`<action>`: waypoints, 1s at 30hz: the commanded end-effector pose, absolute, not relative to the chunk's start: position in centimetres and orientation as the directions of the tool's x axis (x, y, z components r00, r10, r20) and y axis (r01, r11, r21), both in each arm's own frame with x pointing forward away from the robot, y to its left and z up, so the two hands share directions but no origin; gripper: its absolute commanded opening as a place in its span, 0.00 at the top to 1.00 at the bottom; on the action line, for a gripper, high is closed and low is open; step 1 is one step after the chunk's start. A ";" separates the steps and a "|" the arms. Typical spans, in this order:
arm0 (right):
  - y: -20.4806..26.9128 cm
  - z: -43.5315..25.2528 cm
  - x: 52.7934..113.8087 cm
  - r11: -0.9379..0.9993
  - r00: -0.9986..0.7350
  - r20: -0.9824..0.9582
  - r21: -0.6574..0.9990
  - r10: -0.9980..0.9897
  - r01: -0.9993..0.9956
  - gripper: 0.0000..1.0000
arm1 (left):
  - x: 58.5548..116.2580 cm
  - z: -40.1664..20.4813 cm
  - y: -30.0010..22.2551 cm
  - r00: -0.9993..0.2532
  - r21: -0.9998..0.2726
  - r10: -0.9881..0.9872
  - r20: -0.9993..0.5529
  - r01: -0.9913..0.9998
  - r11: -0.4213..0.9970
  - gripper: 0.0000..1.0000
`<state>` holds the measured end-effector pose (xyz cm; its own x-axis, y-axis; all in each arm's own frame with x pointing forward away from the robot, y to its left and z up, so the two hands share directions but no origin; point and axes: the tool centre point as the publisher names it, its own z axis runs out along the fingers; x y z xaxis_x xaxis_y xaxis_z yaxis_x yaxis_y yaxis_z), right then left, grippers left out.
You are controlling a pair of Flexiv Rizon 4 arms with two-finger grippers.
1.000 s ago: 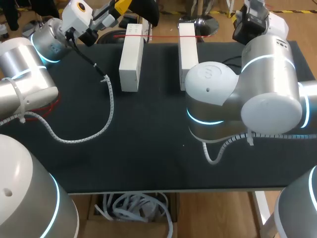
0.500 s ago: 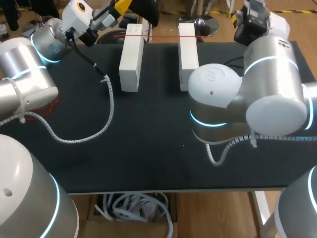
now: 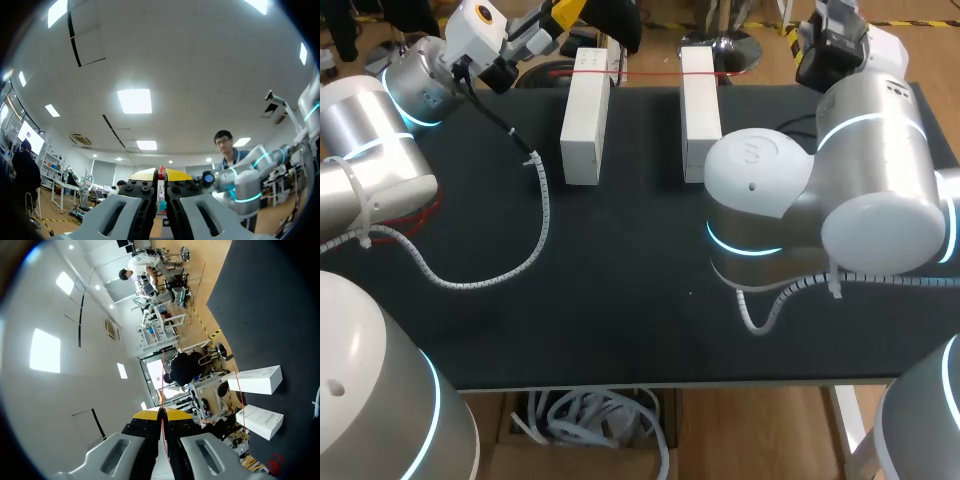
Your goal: Grab the tape and strap the tape.
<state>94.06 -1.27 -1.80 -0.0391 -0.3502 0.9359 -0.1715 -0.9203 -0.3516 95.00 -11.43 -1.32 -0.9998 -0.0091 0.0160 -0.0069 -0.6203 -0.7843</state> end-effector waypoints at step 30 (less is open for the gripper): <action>-1.4 -1.5 94.1 -0.921 -0.032 0.937 -0.349 -0.349 -0.171 1.00 | 96.7 -2.5 -11.0 -0.989 -0.998 0.142 -0.044 0.039 -0.039 1.00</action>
